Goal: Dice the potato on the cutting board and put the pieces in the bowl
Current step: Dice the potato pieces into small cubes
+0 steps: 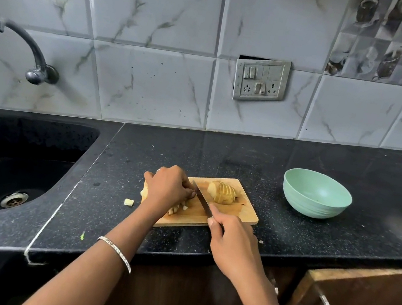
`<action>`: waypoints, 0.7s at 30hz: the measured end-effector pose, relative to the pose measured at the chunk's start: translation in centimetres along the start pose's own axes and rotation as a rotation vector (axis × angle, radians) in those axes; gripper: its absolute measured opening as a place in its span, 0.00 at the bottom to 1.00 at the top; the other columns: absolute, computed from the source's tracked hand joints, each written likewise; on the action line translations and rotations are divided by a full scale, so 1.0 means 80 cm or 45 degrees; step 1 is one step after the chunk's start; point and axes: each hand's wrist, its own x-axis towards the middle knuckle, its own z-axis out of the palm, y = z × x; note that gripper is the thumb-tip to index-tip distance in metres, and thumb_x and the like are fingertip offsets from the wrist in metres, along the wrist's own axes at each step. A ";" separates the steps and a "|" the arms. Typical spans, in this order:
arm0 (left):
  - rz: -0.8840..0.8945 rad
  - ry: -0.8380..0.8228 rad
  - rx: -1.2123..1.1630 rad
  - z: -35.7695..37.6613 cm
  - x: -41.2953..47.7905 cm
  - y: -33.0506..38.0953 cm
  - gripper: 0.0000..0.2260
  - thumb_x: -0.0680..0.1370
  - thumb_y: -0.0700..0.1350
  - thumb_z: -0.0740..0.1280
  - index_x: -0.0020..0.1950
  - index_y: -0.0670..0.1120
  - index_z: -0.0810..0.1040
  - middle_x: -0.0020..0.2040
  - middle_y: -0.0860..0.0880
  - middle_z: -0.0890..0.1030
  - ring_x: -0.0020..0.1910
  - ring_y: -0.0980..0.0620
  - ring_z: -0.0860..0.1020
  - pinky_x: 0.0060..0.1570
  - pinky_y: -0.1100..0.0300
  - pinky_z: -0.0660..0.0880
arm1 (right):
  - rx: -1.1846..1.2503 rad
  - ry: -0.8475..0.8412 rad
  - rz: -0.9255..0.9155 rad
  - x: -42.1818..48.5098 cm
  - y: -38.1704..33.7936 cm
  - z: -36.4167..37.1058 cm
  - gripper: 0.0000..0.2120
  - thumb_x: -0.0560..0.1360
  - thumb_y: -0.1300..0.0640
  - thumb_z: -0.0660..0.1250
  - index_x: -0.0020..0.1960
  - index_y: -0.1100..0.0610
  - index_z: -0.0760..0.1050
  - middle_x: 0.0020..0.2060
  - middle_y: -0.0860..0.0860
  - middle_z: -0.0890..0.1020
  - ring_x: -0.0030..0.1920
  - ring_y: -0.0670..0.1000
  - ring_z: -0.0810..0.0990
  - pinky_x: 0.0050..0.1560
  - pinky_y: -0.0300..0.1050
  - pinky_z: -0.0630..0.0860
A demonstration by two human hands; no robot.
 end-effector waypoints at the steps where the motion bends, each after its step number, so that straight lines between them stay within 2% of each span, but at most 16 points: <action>1: -0.004 -0.003 -0.003 0.000 0.000 0.000 0.05 0.73 0.55 0.73 0.45 0.55 0.85 0.42 0.55 0.83 0.54 0.49 0.77 0.63 0.43 0.63 | -0.011 0.003 0.004 -0.002 -0.001 0.002 0.21 0.84 0.45 0.56 0.76 0.39 0.66 0.59 0.49 0.81 0.55 0.54 0.81 0.52 0.50 0.77; 7: -0.004 0.009 -0.029 0.002 0.000 0.000 0.04 0.74 0.53 0.72 0.44 0.55 0.85 0.38 0.56 0.81 0.53 0.50 0.78 0.63 0.44 0.63 | -0.135 -0.049 -0.003 -0.007 -0.014 0.004 0.21 0.85 0.49 0.55 0.78 0.42 0.64 0.62 0.52 0.79 0.61 0.58 0.78 0.55 0.51 0.75; 11: -0.005 0.005 -0.040 0.000 -0.001 0.001 0.05 0.74 0.54 0.72 0.44 0.54 0.85 0.35 0.57 0.78 0.52 0.50 0.77 0.62 0.44 0.62 | 0.049 -0.079 0.030 0.009 0.000 -0.001 0.19 0.84 0.48 0.58 0.74 0.41 0.70 0.64 0.44 0.79 0.60 0.53 0.79 0.54 0.47 0.77; 12: -0.008 0.002 -0.043 0.001 -0.001 0.000 0.05 0.74 0.54 0.72 0.44 0.54 0.84 0.36 0.57 0.78 0.52 0.50 0.77 0.62 0.44 0.62 | 0.157 -0.084 0.039 0.012 0.006 -0.002 0.19 0.84 0.48 0.58 0.73 0.40 0.71 0.58 0.42 0.81 0.53 0.49 0.79 0.48 0.42 0.76; 13: -0.010 0.005 -0.045 0.002 -0.001 0.000 0.04 0.74 0.53 0.72 0.43 0.54 0.84 0.36 0.57 0.78 0.51 0.50 0.77 0.62 0.44 0.62 | 0.283 -0.077 0.043 0.014 0.011 -0.004 0.18 0.84 0.48 0.59 0.73 0.39 0.72 0.48 0.37 0.80 0.44 0.43 0.76 0.40 0.36 0.71; 14: -0.013 0.017 -0.045 0.003 -0.001 0.000 0.04 0.74 0.52 0.71 0.42 0.54 0.84 0.36 0.56 0.79 0.51 0.50 0.78 0.61 0.44 0.62 | 0.372 -0.052 0.038 0.014 0.017 -0.007 0.18 0.84 0.48 0.60 0.72 0.39 0.72 0.38 0.34 0.74 0.39 0.39 0.70 0.36 0.33 0.65; 15: -0.018 0.033 -0.045 0.004 -0.001 -0.002 0.04 0.74 0.50 0.71 0.40 0.53 0.84 0.35 0.56 0.79 0.50 0.50 0.78 0.60 0.45 0.62 | 0.408 -0.016 0.026 0.014 0.021 -0.010 0.17 0.84 0.49 0.61 0.72 0.39 0.73 0.33 0.33 0.69 0.36 0.38 0.67 0.36 0.32 0.63; 16: -0.027 0.051 -0.050 0.004 -0.001 -0.003 0.05 0.73 0.50 0.70 0.39 0.53 0.84 0.34 0.56 0.79 0.49 0.50 0.78 0.60 0.45 0.63 | 0.425 0.009 0.009 0.014 0.023 -0.014 0.17 0.83 0.48 0.61 0.71 0.38 0.73 0.32 0.33 0.68 0.38 0.39 0.68 0.37 0.34 0.65; 17: -0.036 0.067 -0.061 0.005 0.000 -0.004 0.05 0.73 0.49 0.70 0.39 0.53 0.84 0.34 0.56 0.79 0.49 0.50 0.78 0.59 0.46 0.63 | 0.408 0.021 -0.019 0.013 0.022 -0.017 0.17 0.83 0.48 0.60 0.71 0.37 0.72 0.36 0.33 0.72 0.41 0.41 0.72 0.41 0.39 0.70; 19: -0.051 0.097 -0.093 0.005 0.000 -0.007 0.05 0.74 0.49 0.70 0.40 0.53 0.84 0.37 0.55 0.81 0.49 0.49 0.78 0.59 0.46 0.63 | 0.262 0.018 -0.045 0.010 0.017 -0.023 0.18 0.84 0.47 0.59 0.73 0.37 0.71 0.55 0.37 0.80 0.57 0.49 0.78 0.55 0.46 0.74; 20: -0.054 0.110 -0.108 0.004 0.000 -0.008 0.05 0.74 0.48 0.70 0.41 0.53 0.85 0.38 0.55 0.82 0.49 0.49 0.78 0.58 0.46 0.63 | 0.187 0.009 -0.034 0.010 0.015 -0.024 0.18 0.84 0.46 0.58 0.73 0.37 0.70 0.63 0.40 0.79 0.64 0.51 0.77 0.59 0.47 0.73; 21: -0.053 0.121 -0.117 0.004 0.000 -0.009 0.05 0.74 0.48 0.69 0.41 0.53 0.85 0.39 0.55 0.83 0.49 0.49 0.78 0.58 0.46 0.63 | 0.127 0.003 -0.013 0.009 0.014 -0.024 0.18 0.84 0.46 0.58 0.73 0.37 0.70 0.67 0.42 0.78 0.67 0.53 0.75 0.60 0.47 0.72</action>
